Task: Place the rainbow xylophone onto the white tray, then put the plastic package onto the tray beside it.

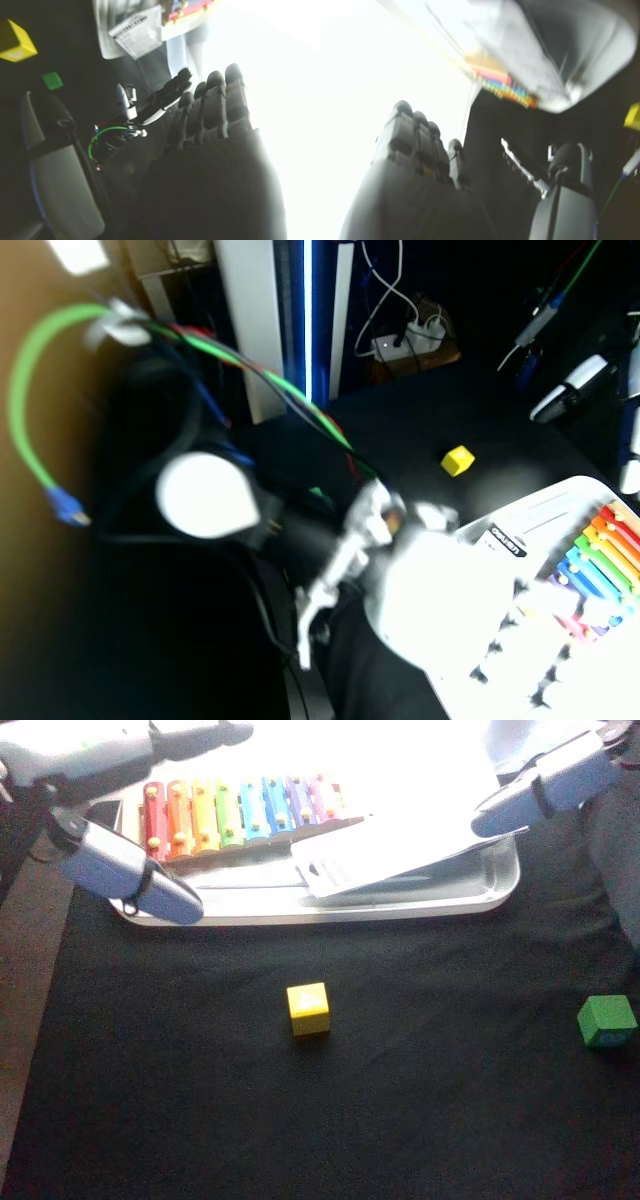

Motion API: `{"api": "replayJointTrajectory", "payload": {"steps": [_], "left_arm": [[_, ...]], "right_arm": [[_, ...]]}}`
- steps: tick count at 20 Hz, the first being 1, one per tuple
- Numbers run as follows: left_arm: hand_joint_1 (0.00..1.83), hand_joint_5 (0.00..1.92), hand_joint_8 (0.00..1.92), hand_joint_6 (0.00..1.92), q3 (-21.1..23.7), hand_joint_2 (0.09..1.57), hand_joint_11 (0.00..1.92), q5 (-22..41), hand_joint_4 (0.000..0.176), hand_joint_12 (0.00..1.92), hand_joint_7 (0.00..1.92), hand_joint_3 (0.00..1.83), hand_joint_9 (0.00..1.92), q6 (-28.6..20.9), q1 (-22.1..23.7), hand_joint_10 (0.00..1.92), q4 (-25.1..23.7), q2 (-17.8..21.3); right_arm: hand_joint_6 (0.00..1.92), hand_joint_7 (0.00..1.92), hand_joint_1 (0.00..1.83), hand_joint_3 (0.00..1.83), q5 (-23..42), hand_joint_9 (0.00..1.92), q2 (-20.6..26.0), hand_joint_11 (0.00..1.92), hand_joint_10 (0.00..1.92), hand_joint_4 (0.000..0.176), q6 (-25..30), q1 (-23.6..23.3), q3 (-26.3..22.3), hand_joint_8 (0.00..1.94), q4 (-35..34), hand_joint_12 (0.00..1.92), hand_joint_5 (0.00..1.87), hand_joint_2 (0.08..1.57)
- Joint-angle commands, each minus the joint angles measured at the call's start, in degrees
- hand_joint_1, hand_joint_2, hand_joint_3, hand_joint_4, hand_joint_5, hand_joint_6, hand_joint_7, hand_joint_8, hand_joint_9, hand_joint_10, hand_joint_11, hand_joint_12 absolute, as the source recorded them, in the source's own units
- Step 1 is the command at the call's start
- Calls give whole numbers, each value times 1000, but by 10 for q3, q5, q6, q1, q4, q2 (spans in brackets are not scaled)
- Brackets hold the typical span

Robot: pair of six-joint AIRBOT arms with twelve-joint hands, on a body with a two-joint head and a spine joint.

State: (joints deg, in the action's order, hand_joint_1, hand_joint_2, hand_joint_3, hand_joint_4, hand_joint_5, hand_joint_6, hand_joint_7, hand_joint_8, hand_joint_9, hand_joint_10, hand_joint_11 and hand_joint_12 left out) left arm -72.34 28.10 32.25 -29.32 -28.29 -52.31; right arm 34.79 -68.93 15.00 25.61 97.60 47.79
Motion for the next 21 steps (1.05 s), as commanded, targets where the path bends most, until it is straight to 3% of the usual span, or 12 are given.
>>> {"api": "replayJointTrajectory", "payload": {"steps": [1,3,7,8,11,13,15,16,18,19,20,21], "left_arm": [[872,0,2,0,4,803,0,77,3,327,7,7,89,16,-2,2,39,7],[867,0,7,0,14,804,0,115,13,307,41,2,108,43,-17,6,89,22],[862,0,2,0,41,785,0,187,125,220,116,0,107,83,-28,0,151,53],[819,0,2,0,50,765,0,206,127,133,99,0,70,95,-34,3,165,63],[886,0,4,0,79,782,0,295,131,1,37,2,7,121,-68,2,215,90],[778,0,1,0,90,811,0,336,81,0,31,14,13,123,-81,5,228,97],[688,0,3,0,97,856,0,368,81,0,30,31,0,129,-83,0,235,99],[599,0,0,0,100,916,0,382,98,0,5,56,0,131,-83,0,236,99],[601,0,0,0,107,1005,0,413,107,0,0,29,0,136,-88,0,242,103],[611,5,5,2,112,1010,0,428,94,0,14,26,0,139,-94,0,248,107],[560,12,9,4,118,1017,0,449,71,0,28,25,13,144,-103,5,255,114],[538,12,3,4,127,1001,0,473,69,0,19,11,1,151,-113,0,263,121]], "right_arm": [[0,0,778,0,67,0,3,0,0,176,0,-7,-5,0,-45,0,0,720],[0,0,774,0,92,0,17,0,0,176,-13,-7,-20,0,-68,0,0,726],[0,0,895,0,121,0,77,0,0,167,-105,-7,-95,0,-134,0,0,719],[0,0,924,0,132,0,86,0,0,159,-116,-7,-106,0,-145,0,0,707],[0,0,889,17,210,0,107,4,0,176,-132,17,-130,0,-209,2,0,791],[0,0,843,0,250,0,121,9,0,176,-146,40,-146,0,-246,9,0,654],[0,0,830,0,307,0,141,18,0,176,-172,83,-169,0,-302,8,0,642],[0,0,833,9,351,0,155,57,0,176,-187,118,-186,0,-342,26,0,673],[0,0,778,0,413,0,171,122,0,176,-203,168,-207,0,-391,54,0,627],[0,0,821,0,440,0,173,25,0,166,-207,185,-214,0,-409,15,0,632],[0,7,862,0,465,127,174,15,7,174,-210,200,-220,1,-423,428,0,628],[0,30,856,2,487,157,175,0,2,146,-215,209,-227,1,-432,620,0,711]]}}
